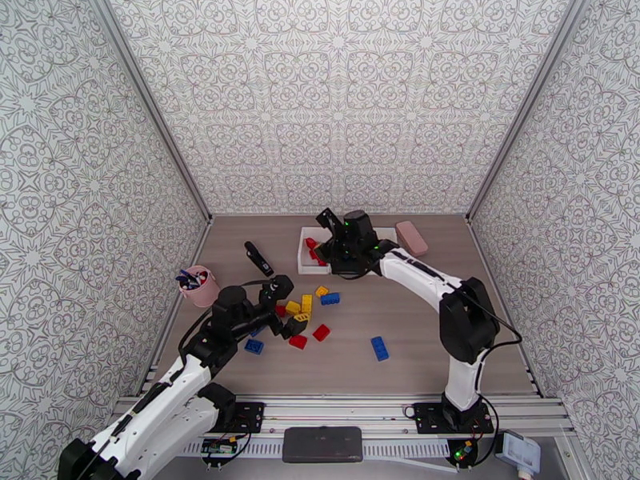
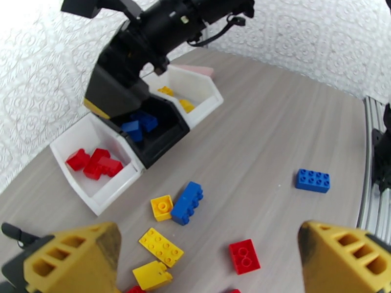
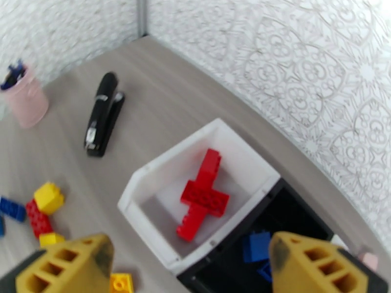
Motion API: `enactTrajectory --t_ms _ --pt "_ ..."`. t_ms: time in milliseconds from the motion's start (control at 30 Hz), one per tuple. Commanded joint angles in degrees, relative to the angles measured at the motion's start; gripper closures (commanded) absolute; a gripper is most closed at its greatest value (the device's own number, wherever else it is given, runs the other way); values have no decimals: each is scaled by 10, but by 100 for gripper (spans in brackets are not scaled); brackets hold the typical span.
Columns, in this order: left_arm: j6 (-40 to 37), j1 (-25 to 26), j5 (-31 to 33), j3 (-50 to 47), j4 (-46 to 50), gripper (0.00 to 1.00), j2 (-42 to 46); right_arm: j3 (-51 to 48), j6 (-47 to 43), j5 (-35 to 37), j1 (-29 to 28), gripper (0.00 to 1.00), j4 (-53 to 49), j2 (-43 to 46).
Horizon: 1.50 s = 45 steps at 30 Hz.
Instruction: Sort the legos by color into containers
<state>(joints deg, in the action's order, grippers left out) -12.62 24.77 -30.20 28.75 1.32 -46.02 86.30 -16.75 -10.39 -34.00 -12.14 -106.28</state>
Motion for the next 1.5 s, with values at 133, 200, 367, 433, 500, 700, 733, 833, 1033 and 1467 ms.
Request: enactTrajectory --t_ms 133,200,367,433,500,700,733,833,1033,1467 --pt "-35 -8 -39 10 30 0 0 2 -293 -84 2 10 -251 15" --pt "-35 -8 -40 10 30 0 -2 18 -323 -58 -3 11 -289 3" --pt "-35 -9 -41 12 31 0 -6 71 -359 -12 -19 12 -370 -55" --pt "-36 -11 -43 13 32 0 -8 86 -367 -1 -24 12 -385 -76" --pt "-38 -11 -44 14 34 0 -8 96 -370 5 -29 12 -392 -96" --pt "-41 -13 -47 14 34 0 -12 129 -375 6 -46 13 -400 -147" --pt "-41 -14 -48 15 34 0 -13 133 -374 3 -48 13 -401 -155" --pt "-41 -15 -50 15 36 0 -12 140 -373 -3 -50 13 -401 -176" --pt "-43 -17 -53 16 33 0 -13 157 -371 5 -50 14 -403 -208" --pt "-46 -20 -71 21 38 0 -12 161 -358 16 -50 46 -399 -218"
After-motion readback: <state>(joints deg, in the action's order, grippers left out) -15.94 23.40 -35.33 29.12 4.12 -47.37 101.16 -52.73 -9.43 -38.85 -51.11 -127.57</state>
